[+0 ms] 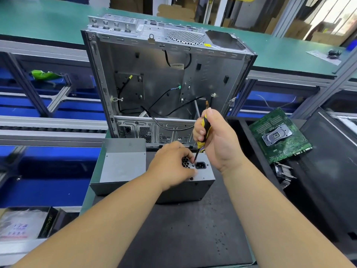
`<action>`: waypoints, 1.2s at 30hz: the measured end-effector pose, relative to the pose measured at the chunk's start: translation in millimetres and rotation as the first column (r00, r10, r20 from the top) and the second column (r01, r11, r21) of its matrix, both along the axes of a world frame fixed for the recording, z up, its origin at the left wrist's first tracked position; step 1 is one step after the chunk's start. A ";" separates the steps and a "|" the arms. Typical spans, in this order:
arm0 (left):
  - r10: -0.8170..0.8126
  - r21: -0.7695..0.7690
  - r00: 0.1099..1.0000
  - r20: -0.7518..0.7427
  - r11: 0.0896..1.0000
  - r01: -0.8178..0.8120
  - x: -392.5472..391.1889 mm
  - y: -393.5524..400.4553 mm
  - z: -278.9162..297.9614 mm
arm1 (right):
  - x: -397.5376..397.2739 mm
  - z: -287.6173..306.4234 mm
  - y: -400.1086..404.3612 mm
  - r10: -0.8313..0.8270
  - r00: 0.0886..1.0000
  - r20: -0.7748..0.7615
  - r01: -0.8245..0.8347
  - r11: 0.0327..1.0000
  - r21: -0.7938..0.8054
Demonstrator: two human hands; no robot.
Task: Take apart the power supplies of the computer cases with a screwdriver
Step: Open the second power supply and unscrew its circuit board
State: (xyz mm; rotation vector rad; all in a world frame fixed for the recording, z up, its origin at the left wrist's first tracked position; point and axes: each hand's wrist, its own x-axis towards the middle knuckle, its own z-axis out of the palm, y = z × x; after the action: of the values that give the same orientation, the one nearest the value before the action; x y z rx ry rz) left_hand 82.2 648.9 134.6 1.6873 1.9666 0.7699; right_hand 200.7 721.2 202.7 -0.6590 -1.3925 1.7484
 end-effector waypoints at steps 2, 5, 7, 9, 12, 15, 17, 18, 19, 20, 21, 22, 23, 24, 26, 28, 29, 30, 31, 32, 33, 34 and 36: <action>-0.002 -0.001 1.000 -0.001 1.000 0.002 0.4 -0.3 -0.2 | 2.6 -0.4 1.6 -0.015 1.000 0.020 0.015 1.000 0.008; -0.002 -0.004 1.000 0.004 1.000 0.002 0.5 -0.5 0.3 | 4.4 1.7 2.2 0.008 1.000 0.021 -0.008 1.000 -0.001; -0.004 -0.005 1.000 0.004 1.000 0.004 0.6 -0.3 0.4 | 4.5 4.1 1.8 0.020 0.998 0.064 -0.020 1.000 0.004; -0.007 -0.006 1.000 0.001 1.000 0.007 0.9 -0.4 0.6 | 2.9 6.6 1.0 0.025 0.995 0.099 -0.026 1.000 0.015; -0.011 0.000 1.000 0.004 1.000 0.011 1.5 -0.8 0.4 | -1.7 7.8 0.1 0.021 0.998 0.067 -0.020 1.000 -0.016; -0.014 0.007 1.000 0.003 1.000 0.014 1.5 -0.4 0.3 | -3.3 4.5 0.1 0.021 1.000 0.020 -0.021 0.999 -0.039; -0.016 0.007 1.000 0.003 1.000 0.016 0.8 -0.2 -0.5 | -2.0 1.5 -1.0 0.032 0.999 -0.003 -0.032 0.999 -0.029; -0.017 0.006 1.000 0.006 1.000 0.016 0.4 -0.2 -1.1 | -1.2 0.6 -1.8 0.031 0.999 -0.009 -0.031 0.999 -0.021; -0.016 0.005 1.000 0.011 1.000 0.016 -0.1 -0.5 -1.9 | -0.6 -0.4 -2.7 0.025 1.000 -0.006 -0.025 1.000 -0.010; -0.013 0.004 1.000 0.014 1.000 0.013 -0.4 -0.9 -2.6 | 0.0 -1.0 -3.0 0.014 1.000 0.008 -0.014 1.000 0.004; -0.011 0.001 1.000 0.016 1.000 0.011 -0.7 -1.2 -3.2 | 0.6 -1.0 -2.9 -0.002 1.000 0.027 0.002 1.000 0.017; -0.010 -0.001 1.000 0.016 1.000 0.010 -0.6 -1.6 -3.7 | 1.6 0.0 -2.4 -0.019 0.999 0.046 0.018 0.999 0.027; -0.009 -0.001 1.000 0.015 1.000 0.009 -0.6 -1.7 -3.9 | 2.9 1.7 -1.3 -0.030 0.998 0.060 0.028 0.999 0.034; -0.009 0.001 1.000 0.013 1.000 0.009 -0.5 -1.6 -4.0 | 4.4 3.7 -0.1 -0.035 0.997 0.074 0.033 0.999 0.033; -0.012 0.005 1.000 0.008 1.000 0.012 -0.3 -1.6 -3.8 | 5.9 8.0 0.6 -0.031 0.994 0.103 0.031 1.000 0.002; -0.010 0.005 1.000 0.010 1.000 0.010 -0.1 -1.6 -3.1 | 4.9 10.2 -1.4 -0.005 0.995 0.104 0.009 0.999 -0.035; -0.008 0.003 1.000 0.011 1.000 0.008 0.1 -1.5 -2.7 | 3.3 10.0 -2.8 0.008 0.996 0.091 -0.003 0.999 -0.046; -0.008 0.002 1.000 0.010 1.000 0.008 0.3 -1.4 -2.1 | 1.2 9.7 -3.9 0.013 0.997 0.076 -0.010 0.999 -0.051; -0.009 0.002 1.000 0.009 1.000 0.009 0.5 -1.2 -1.7 | -0.6 9.1 -4.9 0.013 0.998 0.062 -0.010 0.999 -0.051; -0.011 0.004 1.000 0.009 1.000 0.011 0.7 -1.1 -1.4 | -2.1 8.6 -5.5 0.014 0.999 0.048 -0.012 0.999 -0.050; -0.012 0.007 1.000 0.009 1.000 0.012 0.8 -0.7 -1.3 | -2.9 7.8 -5.9 0.018 0.999 0.037 -0.016 0.999 -0.048; -0.014 0.009 1.000 0.009 1.000 0.013 1.1 -0.7 -1.3 | -2.8 6.7 -5.9 0.022 0.999 0.031 -0.021 0.999 -0.043; -0.016 0.011 1.000 0.008 1.000 0.016 1.8 -1.2 -1.5 | -1.3 4.0 -5.7 0.011 0.998 0.059 -0.011 1.000 -0.001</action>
State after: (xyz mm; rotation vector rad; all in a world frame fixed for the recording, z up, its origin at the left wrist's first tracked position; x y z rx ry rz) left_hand 84.0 647.8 133.0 1.7016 1.9442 0.7821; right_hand 199.4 715.4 206.7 -0.7102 -1.4382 1.7512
